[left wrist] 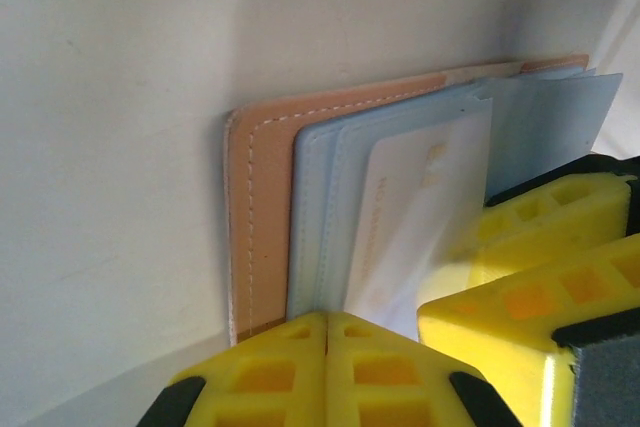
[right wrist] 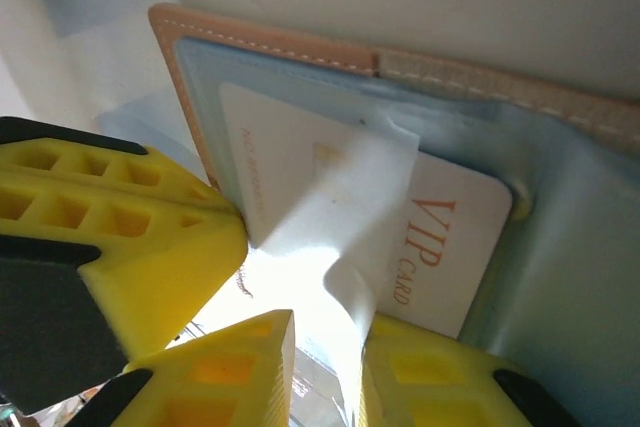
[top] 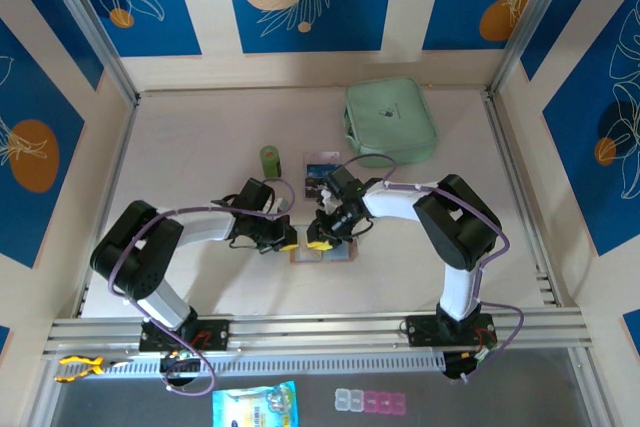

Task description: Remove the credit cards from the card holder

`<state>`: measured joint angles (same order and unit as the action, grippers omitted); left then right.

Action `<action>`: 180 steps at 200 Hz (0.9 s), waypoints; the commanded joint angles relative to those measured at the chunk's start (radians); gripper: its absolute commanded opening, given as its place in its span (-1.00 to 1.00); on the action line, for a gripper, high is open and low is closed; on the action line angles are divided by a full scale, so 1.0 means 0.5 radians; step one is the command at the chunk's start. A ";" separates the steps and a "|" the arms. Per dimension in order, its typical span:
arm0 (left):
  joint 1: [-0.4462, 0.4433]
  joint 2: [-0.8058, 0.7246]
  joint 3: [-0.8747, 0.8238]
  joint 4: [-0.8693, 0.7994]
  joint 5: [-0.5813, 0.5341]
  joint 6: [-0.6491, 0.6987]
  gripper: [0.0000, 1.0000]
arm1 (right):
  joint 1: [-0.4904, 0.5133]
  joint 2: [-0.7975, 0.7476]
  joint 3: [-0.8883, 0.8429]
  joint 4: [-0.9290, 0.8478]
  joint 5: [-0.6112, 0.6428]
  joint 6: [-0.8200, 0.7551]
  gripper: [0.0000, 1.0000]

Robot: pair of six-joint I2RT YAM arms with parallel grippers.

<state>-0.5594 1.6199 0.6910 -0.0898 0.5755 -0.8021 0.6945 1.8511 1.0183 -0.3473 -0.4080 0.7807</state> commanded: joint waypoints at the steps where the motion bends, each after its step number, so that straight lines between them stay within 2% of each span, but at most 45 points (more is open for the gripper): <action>1: -0.008 0.049 -0.010 -0.092 -0.033 0.039 -1.00 | 0.012 -0.028 0.047 -0.237 0.213 -0.083 -0.53; 43: -0.007 0.040 -0.002 -0.096 -0.035 0.036 -1.00 | 0.008 -0.062 0.089 -0.313 0.259 -0.134 -0.53; 76: -0.010 -0.004 0.051 -0.100 -0.017 0.030 -0.99 | -0.009 -0.137 0.030 -0.148 0.055 -0.101 -0.53; 95: -0.008 -0.048 0.108 -0.144 -0.015 0.037 -0.99 | -0.041 -0.213 -0.017 -0.083 0.019 -0.056 -0.53; 180: -0.126 0.009 0.181 -0.200 -0.061 0.021 -1.00 | -0.113 -0.240 -0.073 -0.119 0.113 -0.043 -0.52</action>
<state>-0.6106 1.6115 0.7685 -0.1501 0.5705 -0.8021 0.6399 1.7386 1.0016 -0.4034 -0.3470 0.7456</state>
